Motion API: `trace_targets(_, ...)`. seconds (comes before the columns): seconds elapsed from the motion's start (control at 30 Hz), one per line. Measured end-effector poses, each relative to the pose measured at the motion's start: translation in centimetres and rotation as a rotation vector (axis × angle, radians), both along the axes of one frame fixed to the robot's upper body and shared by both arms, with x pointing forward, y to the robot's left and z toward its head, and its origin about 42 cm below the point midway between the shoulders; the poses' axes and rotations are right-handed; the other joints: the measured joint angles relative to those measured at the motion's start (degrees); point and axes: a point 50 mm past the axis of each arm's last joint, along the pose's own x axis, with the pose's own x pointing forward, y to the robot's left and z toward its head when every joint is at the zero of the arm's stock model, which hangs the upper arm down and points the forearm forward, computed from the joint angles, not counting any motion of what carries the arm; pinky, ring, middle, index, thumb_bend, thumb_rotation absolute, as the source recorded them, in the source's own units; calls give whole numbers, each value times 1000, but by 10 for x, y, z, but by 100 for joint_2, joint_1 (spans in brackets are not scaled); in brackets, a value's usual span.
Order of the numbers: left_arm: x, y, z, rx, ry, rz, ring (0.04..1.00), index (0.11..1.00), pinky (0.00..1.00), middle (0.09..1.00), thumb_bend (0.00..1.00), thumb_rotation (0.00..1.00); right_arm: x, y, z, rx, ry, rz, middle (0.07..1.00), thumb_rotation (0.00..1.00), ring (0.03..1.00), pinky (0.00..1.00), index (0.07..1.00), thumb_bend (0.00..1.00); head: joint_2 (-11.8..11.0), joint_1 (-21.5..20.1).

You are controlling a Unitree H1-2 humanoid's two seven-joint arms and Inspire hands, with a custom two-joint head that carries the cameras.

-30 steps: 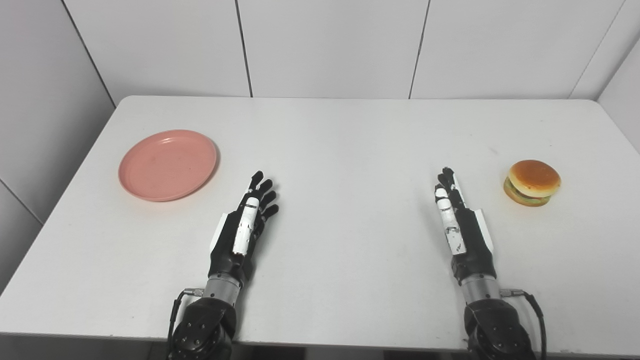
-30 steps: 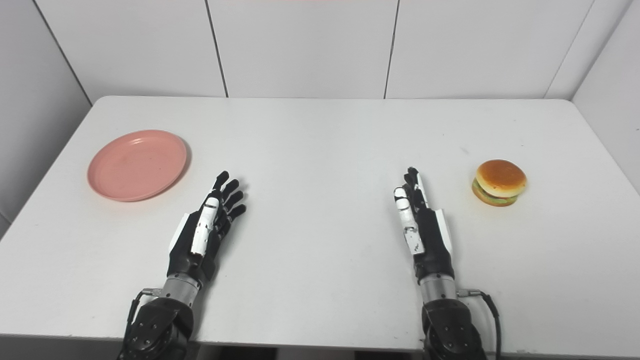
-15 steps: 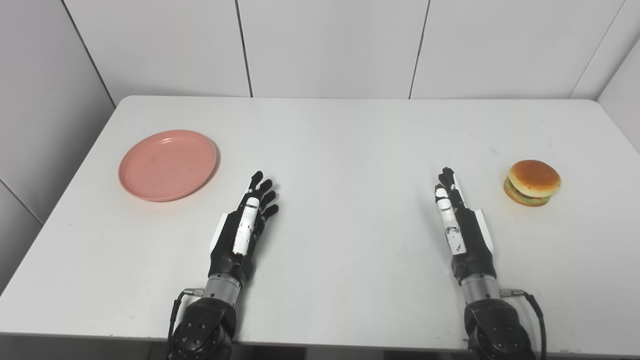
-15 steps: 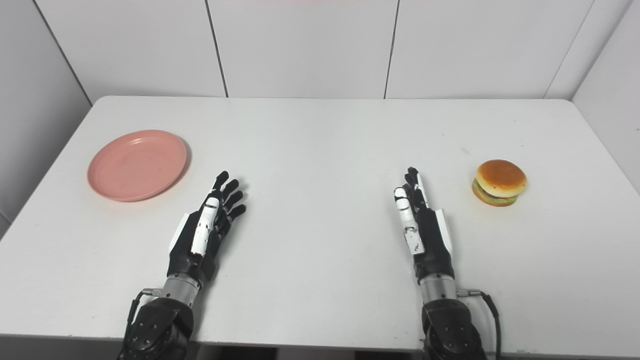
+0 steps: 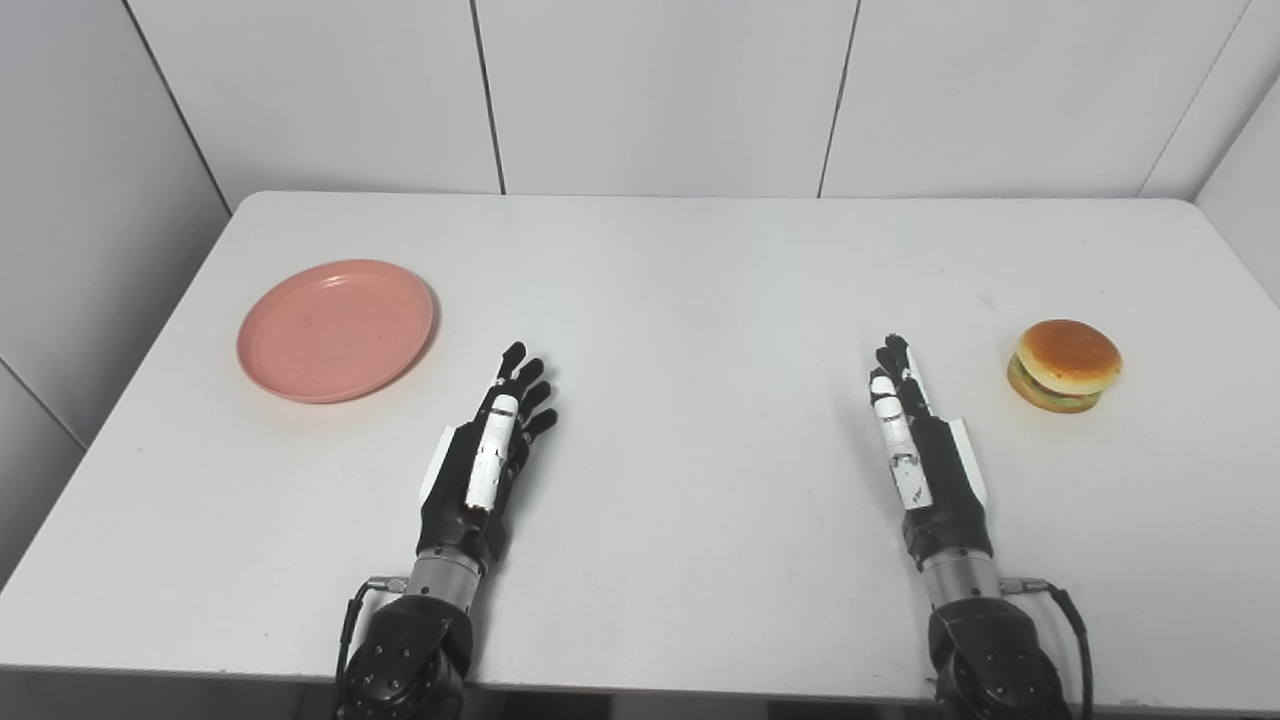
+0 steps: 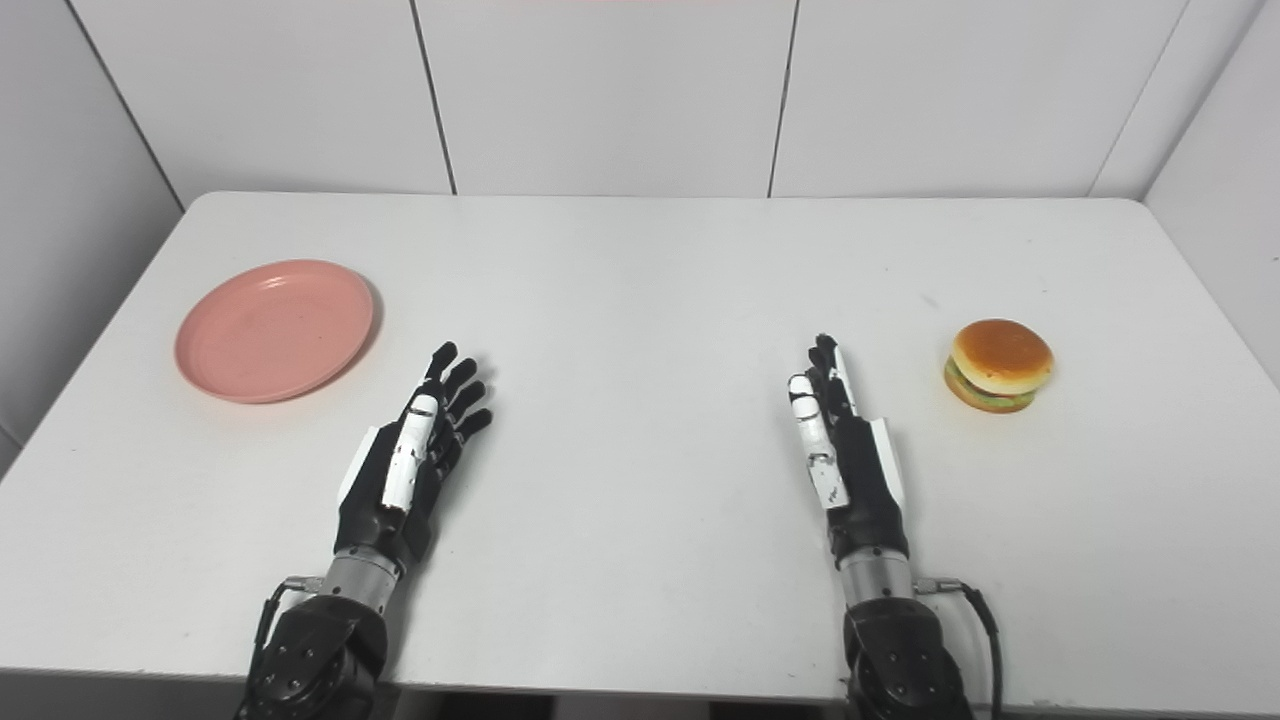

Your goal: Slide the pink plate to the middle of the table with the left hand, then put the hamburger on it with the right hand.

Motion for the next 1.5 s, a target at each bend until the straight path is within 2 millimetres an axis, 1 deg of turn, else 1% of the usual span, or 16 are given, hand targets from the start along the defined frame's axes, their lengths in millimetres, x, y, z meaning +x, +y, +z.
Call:
trace_targets(1.1,0,0,0,0,0,-1,953,968,962,967,330,1000,0,0,0,-6,-1,-2,977,1000,969,970,987,225,-17,9)
trace_targets(1.27,0,0,0,0,0,-1,954,969,963,969,327,1000,0,0,0,-8,-1,-3,976,1000,966,968,986,209,-17,9)
trace_targets(1.4,0,0,0,0,0,-1,954,967,962,968,326,1000,1,0,0,-2,0,-3,980,1000,972,975,989,221,-17,9)
trace_targets(1.47,0,0,0,0,0,-1,953,967,961,968,328,1000,1,0,0,-4,-1,-3,979,1000,970,972,989,224,-26,9)
trace_targets(1.5,0,0,0,0,0,-1,953,968,962,968,327,1000,1,0,0,-5,-1,-3,980,1000,970,972,989,224,-70,44)
